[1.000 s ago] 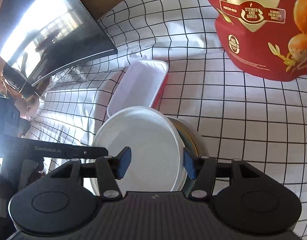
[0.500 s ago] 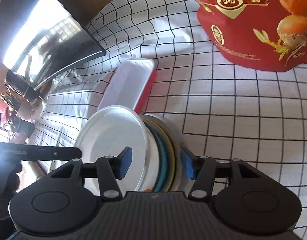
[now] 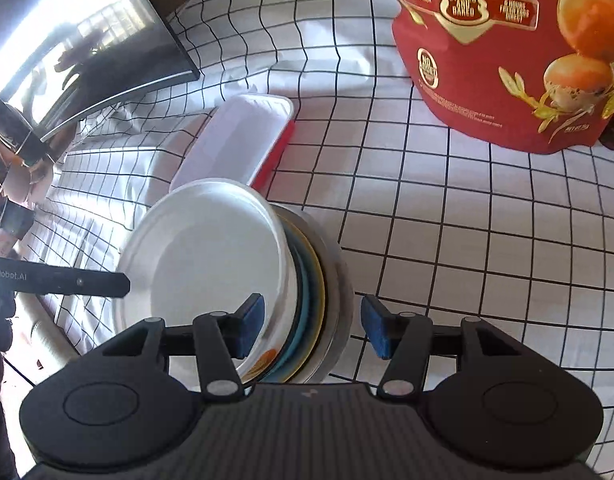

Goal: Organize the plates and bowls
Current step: 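Open both tools and move them to the white-and-red tray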

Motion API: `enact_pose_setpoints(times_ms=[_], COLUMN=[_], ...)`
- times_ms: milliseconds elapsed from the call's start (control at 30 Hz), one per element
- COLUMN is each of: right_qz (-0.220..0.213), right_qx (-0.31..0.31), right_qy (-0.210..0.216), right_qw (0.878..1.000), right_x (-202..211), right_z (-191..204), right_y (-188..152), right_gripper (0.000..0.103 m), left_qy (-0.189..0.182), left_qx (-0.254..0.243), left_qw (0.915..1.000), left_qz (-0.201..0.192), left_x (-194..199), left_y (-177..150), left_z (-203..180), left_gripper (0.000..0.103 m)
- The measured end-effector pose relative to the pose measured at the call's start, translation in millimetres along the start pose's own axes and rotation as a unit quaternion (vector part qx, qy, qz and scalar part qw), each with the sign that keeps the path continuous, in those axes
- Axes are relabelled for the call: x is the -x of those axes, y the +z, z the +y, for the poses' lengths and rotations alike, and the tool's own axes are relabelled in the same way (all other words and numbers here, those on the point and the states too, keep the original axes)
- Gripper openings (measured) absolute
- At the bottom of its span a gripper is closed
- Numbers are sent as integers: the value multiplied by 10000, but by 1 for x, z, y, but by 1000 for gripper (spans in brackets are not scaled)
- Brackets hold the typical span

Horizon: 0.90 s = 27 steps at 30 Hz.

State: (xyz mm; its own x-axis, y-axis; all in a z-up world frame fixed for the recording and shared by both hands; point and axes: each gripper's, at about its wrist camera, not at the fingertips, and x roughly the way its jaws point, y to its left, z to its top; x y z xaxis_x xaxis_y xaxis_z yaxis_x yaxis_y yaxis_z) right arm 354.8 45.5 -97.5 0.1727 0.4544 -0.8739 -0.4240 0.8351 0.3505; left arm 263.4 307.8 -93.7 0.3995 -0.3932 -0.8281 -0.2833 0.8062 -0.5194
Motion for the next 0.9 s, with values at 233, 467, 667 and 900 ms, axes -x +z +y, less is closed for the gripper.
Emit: enact_pose_setpoints(times_ms=[233, 467, 667, 900], right_qz=[-926, -1757, -629, 493], right_qx=[971, 1167, 545, -514], right_qy=[-444, -576, -450, 372], right_qw=[9900, 9758, 9955, 9968], right_x=[68, 86, 15, -59], right_z=[42, 76, 51, -9], right_y=[18, 85, 132, 142], right_gripper=[68, 91, 80, 56], left_qy=[-410, 1091, 1417, 1255], left_qx=[-248, -759, -814, -120], left_qw=[9968, 9827, 9826, 9905], left_qz=[-635, -1291, -879, -556], left_x=[59, 45, -25, -70], left_y=[19, 87, 127, 143], left_z=[6, 17, 35, 56], left_gripper=[37, 37, 37, 37])
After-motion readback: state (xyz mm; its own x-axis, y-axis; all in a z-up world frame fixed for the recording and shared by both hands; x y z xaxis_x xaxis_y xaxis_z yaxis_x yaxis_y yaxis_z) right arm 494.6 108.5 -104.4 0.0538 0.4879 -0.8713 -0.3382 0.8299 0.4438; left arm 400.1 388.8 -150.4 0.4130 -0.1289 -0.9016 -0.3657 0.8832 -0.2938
